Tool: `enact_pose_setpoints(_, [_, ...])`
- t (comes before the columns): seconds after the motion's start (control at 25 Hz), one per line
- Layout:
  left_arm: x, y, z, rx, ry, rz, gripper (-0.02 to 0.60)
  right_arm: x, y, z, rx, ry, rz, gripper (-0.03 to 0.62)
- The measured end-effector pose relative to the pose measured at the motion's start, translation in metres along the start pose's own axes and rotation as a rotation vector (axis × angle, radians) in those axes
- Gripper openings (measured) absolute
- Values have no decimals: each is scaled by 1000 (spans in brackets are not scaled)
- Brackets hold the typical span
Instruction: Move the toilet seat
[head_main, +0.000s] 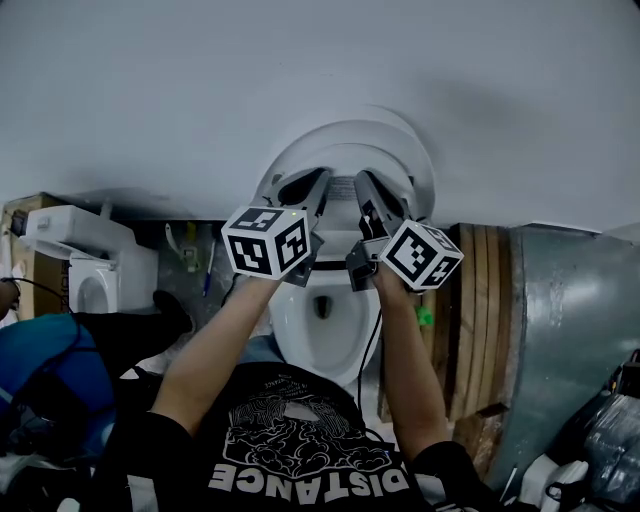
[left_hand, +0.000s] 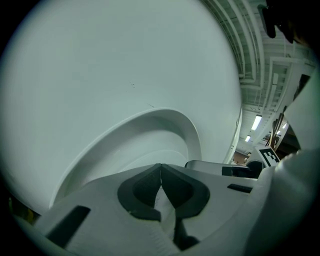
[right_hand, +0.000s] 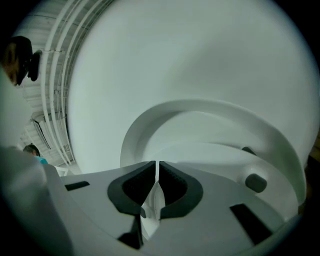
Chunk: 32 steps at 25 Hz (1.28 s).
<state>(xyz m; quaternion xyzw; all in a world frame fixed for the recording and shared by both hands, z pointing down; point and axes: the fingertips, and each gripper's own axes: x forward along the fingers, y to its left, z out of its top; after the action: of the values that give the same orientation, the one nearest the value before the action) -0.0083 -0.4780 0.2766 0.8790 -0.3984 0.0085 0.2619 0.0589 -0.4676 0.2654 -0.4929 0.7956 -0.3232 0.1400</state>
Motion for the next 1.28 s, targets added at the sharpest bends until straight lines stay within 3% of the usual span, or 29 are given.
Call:
enact_pose_setpoints(0.56, [-37,-83,-42,168,4,-4,15,-85,22,-24,-303,101,-79,32])
enact_pose_setpoints(0.84, [-62,-113,-68,214,-2,32,14,-128,33,-48,-512,192,-126,32])
enact_pose_setpoints(1.08, [-90,-122,-95,275,18,108,14,-159,43,-63,-550,201,-126,31])
enact_pose_setpoints(1.28, [-111,-136,-113,308,39,129,14,-182,52,-74,-575,202,-122,26])
